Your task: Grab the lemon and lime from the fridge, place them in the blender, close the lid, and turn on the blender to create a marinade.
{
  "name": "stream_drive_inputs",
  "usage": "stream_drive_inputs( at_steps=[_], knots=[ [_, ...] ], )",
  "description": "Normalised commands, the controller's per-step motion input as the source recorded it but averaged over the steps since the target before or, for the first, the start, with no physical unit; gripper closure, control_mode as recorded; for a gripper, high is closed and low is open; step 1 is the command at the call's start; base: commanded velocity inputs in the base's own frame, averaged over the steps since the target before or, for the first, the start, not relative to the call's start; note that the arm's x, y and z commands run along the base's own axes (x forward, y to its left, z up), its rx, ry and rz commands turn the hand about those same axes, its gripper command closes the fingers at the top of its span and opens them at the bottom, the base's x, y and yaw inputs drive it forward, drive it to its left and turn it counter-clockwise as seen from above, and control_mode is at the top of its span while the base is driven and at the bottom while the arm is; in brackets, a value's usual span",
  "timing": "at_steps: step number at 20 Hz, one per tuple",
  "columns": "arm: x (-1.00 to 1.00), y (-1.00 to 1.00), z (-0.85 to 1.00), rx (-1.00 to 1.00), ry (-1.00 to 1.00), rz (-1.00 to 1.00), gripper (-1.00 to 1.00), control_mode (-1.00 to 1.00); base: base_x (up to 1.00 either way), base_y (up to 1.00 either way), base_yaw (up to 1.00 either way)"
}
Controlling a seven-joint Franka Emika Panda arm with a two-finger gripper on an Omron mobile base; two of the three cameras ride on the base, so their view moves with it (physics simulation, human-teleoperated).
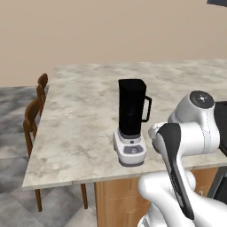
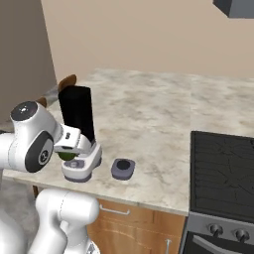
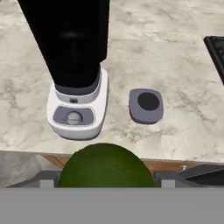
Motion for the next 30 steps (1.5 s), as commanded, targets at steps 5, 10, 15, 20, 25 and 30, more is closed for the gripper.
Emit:
stream_drive_inputs(
  at_steps=[5,10,15,20,25,30],
  knots=[
    [0.24,0.0,0.86,0.0,-0.03,-0.07,1.0,-1.0,0.0,0.0,0.0],
    [0.45,0.09,1.0,-0.01,-0.15,-0.02,1.0,-1.0,0.0,0.0,0.0],
    [0.24,0.17,0.64,0.0,-0.09,-0.01,1.0,-1.0,0.0,0.0,0.0],
    [0.25,0.1,0.3,0.0,-0.08,0.0,1.0,-1.0,0.0,0.0,0.0],
    [0.83,0.42,-0.03,0.0,0.05,0.02,1.0,-1.0,0.0,0.0,0.0],
    [1.0,0.4,-0.1,0.0,0.14,0.06,1.0,-1.0,0.0,0.0,0.0]
  ],
)
